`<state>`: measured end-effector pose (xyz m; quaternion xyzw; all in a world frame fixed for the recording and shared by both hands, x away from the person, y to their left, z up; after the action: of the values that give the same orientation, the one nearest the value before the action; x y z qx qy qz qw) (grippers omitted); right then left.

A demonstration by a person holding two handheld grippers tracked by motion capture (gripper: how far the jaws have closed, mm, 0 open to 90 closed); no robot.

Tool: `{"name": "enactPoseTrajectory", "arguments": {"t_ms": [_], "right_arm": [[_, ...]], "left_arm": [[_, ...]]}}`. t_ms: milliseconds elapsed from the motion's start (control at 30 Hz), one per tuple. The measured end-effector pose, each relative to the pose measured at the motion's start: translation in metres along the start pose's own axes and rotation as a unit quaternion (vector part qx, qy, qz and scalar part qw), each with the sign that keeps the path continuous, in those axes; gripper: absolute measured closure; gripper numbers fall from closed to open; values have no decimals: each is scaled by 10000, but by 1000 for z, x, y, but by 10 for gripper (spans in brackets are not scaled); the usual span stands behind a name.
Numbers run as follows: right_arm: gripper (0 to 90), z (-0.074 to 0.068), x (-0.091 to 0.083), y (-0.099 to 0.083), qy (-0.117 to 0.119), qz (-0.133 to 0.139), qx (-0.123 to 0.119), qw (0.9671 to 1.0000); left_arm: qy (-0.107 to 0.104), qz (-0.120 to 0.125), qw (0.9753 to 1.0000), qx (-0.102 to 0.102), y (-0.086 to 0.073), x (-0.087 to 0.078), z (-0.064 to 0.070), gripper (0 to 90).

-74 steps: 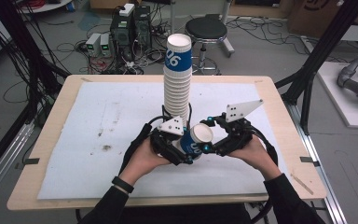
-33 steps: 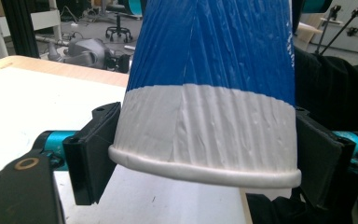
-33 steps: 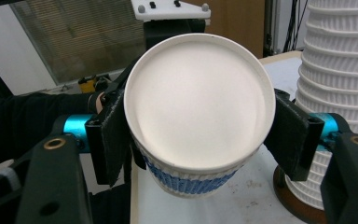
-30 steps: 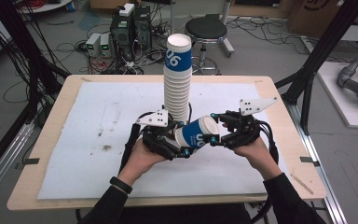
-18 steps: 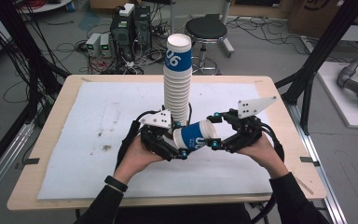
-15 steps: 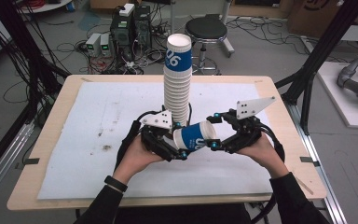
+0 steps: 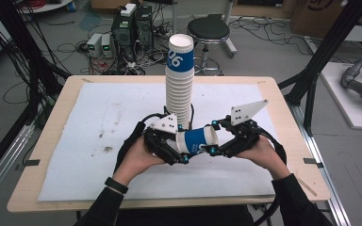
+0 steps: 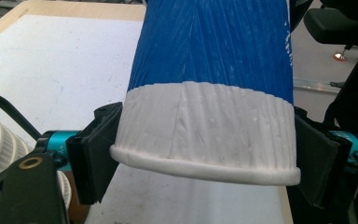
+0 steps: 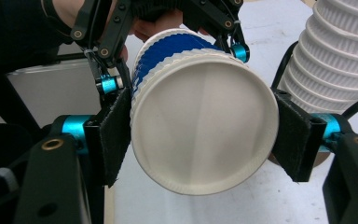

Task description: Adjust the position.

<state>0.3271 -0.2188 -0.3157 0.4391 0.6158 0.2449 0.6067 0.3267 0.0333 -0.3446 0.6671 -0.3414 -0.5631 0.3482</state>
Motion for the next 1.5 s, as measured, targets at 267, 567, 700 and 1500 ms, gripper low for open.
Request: {"name": "enactPoseTrajectory", "arguments": {"t_ms": [267, 567, 700, 1500], "right_arm": [[299, 8, -5, -5, 369, 419, 274, 9981], [299, 12, -8, -8, 659, 979, 490, 9918], [299, 13, -7, -9, 719, 1095, 550, 9899], [206, 6, -9, -4, 209, 316, 175, 9991]], "left_arm": [[-130, 786, 9961, -369, -4, -5, -4, 142], [-246, 1549, 9849, -735, -11, -8, -7, 121], [-319, 1701, 9822, -735, -11, -10, -7, 151], [-192, 793, 9960, -362, -3, -19, -5, 201]]}}
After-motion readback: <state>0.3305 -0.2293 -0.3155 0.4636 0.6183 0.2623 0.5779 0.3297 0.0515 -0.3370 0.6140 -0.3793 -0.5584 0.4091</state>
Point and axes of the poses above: each handheld gripper's, and its own axes: x roughly forward along the jaws, y roughly out of its top, z roughly to its right, the point moved 1 cm from there along x, roughly forward along the jaws, and after that the axes turned 7 degrees about x, right-handed, at the moved point
